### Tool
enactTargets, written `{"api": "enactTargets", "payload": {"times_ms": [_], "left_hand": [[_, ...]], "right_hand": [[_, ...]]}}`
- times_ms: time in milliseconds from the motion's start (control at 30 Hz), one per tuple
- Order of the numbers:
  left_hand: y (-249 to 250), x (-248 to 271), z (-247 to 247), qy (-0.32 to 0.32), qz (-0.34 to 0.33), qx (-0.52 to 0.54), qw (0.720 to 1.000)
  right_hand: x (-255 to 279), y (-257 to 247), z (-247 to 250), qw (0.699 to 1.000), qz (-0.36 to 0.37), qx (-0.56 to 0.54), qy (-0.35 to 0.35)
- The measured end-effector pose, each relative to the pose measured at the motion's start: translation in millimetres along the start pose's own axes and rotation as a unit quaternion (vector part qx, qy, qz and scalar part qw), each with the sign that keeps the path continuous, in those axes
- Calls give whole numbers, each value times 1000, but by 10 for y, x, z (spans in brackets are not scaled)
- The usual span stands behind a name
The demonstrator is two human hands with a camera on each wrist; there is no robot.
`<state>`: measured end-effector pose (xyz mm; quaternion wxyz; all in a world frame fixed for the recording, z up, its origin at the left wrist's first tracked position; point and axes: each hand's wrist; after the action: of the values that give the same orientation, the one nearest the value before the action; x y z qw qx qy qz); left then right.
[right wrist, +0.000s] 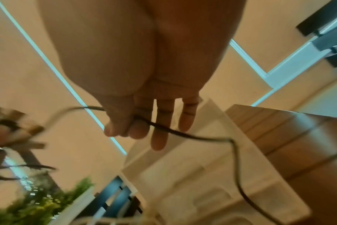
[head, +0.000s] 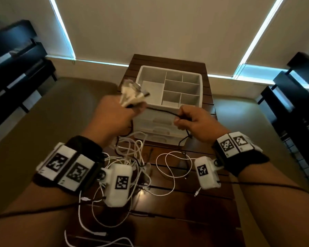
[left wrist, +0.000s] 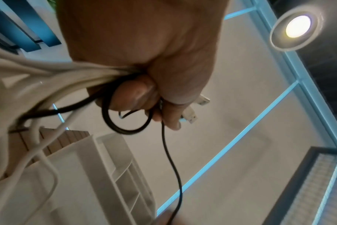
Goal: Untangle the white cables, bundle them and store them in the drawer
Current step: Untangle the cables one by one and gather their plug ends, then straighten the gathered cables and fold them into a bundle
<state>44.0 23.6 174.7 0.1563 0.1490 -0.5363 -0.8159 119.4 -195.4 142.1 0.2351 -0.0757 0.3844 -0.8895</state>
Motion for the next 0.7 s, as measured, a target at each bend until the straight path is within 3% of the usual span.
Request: {"api": "enactTargets", "payload": {"times_ms": [167,300,433,500,600,700], "left_hand": [[60,-213,353,129,15,65,989],[110,-269,496,196,16,158,968],[89,-226,495,183,22,168,968],[60,-191,445,171,28,144,974],[13,-147,353,157,31,115,980],[-9,-101,270,136,38,95,985]], "right_hand": [[24,535,-293,996,-87,7,-35],[73,828,-372,988,-140,59,26],[60,745,-271,973,-149,90,153],[33,629,-180,960,-101,87,247],[-25,467,-67,961,-27,68,267],[-63,393,23,953,-8,5,304]]}}
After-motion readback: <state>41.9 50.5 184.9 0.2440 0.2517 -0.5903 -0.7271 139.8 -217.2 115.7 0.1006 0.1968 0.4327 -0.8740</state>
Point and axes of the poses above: each hand's wrist, its own x-axis away from the middle knuckle, its own z-axis out of the back of the hand, y = z × x, and after that the axes turned 5 degrees about y, right-handed
